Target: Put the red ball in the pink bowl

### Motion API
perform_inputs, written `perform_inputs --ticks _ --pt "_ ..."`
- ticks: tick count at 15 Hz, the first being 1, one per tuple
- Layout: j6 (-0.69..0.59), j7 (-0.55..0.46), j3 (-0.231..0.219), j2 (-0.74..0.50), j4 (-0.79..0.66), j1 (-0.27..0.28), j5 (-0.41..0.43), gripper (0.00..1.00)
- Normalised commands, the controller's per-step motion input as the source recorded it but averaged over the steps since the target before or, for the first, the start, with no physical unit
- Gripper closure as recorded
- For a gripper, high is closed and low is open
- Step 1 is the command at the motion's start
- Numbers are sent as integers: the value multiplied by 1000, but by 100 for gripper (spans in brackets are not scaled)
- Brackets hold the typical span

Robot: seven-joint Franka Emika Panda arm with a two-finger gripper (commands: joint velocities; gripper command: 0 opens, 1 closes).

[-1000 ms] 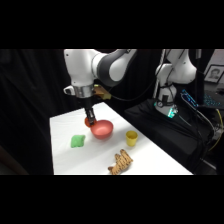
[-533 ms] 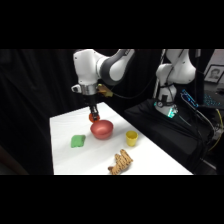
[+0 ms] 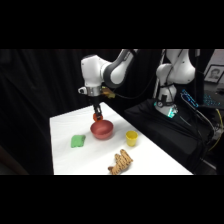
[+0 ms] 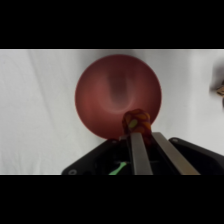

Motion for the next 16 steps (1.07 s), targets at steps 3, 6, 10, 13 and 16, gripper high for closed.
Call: perform_inputs --ticks 3,6,10,13,16 --pt "328 -211 -21 -14 -185 -50 151 96" --pt "353 -197 -21 96 -106 -50 145 98" --pt "327 -193 2 158 -33 -55 152 98" --pt "235 -148 3 103 0 -37 95 57" --pt "100 -135 -1 10 11 -23 51 33"
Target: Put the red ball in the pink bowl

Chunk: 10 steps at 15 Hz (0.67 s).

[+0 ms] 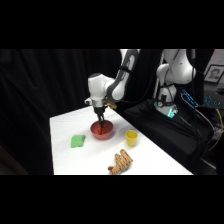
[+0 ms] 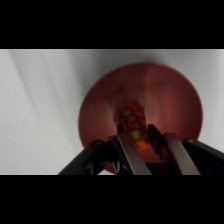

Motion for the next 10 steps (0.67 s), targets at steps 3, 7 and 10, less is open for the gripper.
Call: perform_inputs --ticks 3,7,10 --pt "-60 -140 -3 -69 16 -13 27 8" --pt "-239 -132 -18 -182 11 5 -6 0" --pt "-346 -145 -22 -261 26 4 -1 0"
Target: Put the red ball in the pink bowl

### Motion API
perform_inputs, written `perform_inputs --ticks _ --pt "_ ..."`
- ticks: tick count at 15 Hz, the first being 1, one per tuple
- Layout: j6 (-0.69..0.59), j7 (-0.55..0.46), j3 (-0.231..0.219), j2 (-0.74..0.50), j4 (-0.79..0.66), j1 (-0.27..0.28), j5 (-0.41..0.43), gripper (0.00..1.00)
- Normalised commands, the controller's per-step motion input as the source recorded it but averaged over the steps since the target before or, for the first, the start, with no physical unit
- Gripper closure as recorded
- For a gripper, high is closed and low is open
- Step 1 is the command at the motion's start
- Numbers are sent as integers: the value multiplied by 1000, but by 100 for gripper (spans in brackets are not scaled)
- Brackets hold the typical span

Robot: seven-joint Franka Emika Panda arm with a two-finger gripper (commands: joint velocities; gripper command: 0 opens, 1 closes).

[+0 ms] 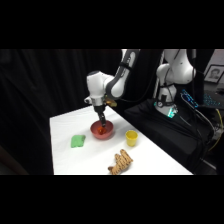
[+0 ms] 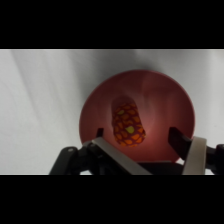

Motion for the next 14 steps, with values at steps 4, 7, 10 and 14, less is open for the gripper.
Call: perform_inputs --ticks 4,7,10,14 --pt "-372 -154 -33 -293 67 8 9 0" --pt "-358 -131 -60 -271 124 20 -9 0" --pt "-342 -111 -74 -244 145 28 -32 0" --pt "-305 -112 -70 -203 127 34 -50 0"
